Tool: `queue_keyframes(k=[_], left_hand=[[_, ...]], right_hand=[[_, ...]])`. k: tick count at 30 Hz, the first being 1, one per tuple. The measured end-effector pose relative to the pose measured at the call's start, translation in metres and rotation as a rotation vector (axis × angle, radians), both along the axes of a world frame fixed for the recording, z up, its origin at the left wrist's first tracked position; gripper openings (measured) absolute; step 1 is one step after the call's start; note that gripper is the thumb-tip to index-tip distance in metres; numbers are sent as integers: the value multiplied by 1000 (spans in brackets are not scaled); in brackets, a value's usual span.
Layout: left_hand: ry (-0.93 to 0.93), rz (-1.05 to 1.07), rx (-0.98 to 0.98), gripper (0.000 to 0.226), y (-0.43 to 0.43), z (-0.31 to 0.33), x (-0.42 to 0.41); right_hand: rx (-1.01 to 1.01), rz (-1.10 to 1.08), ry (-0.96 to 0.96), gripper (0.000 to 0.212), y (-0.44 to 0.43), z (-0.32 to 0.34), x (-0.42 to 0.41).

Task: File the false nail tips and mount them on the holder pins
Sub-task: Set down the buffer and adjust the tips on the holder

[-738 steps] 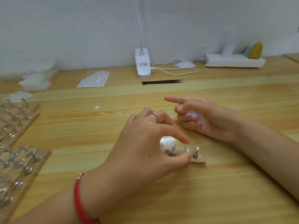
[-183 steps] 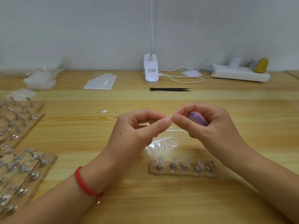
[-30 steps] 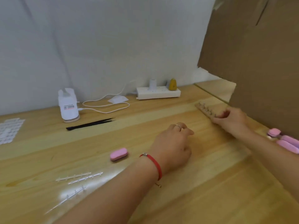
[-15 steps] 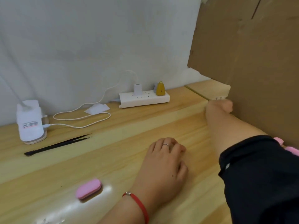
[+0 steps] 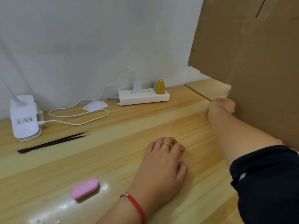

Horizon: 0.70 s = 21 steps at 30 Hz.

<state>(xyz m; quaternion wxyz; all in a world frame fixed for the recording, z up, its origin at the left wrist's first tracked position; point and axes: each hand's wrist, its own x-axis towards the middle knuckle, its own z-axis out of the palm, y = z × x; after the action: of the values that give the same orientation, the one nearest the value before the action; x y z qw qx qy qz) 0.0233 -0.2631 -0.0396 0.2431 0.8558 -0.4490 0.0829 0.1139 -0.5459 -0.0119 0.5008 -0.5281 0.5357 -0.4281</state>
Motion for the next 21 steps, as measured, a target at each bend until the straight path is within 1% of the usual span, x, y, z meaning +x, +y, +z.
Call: queue_keyframes(k=[3, 4, 6, 8, 9, 15, 19, 21], left_hand=[[-4, 0, -4, 37, 0, -1, 1], [0, -1, -10, 37, -1, -2, 1], [6, -2, -23, 37, -1, -1, 1], [7, 0, -27, 37, -1, -2, 1], [7, 2, -25, 36, -1, -2, 1], [11, -1, -26, 37, -1, -2, 2], [48, 3, -39, 37, -1, -1, 2], [70, 10, -25, 37, -2, 3, 1]], right_hand=[[-42, 21, 65, 35, -4, -2, 0], [-65, 27, 92, 31, -3, -3, 0], [-91, 56, 139, 14, -4, -5, -2], [-134, 86, 203, 29, -3, -4, -5], [-158, 111, 234, 32, -4, -4, -7], [-339, 246, 501, 30, -13, -7, -20], [-353, 346, 572, 41, -11, -1, -19], [-384, 425, 605, 42, -1, 5, -20]])
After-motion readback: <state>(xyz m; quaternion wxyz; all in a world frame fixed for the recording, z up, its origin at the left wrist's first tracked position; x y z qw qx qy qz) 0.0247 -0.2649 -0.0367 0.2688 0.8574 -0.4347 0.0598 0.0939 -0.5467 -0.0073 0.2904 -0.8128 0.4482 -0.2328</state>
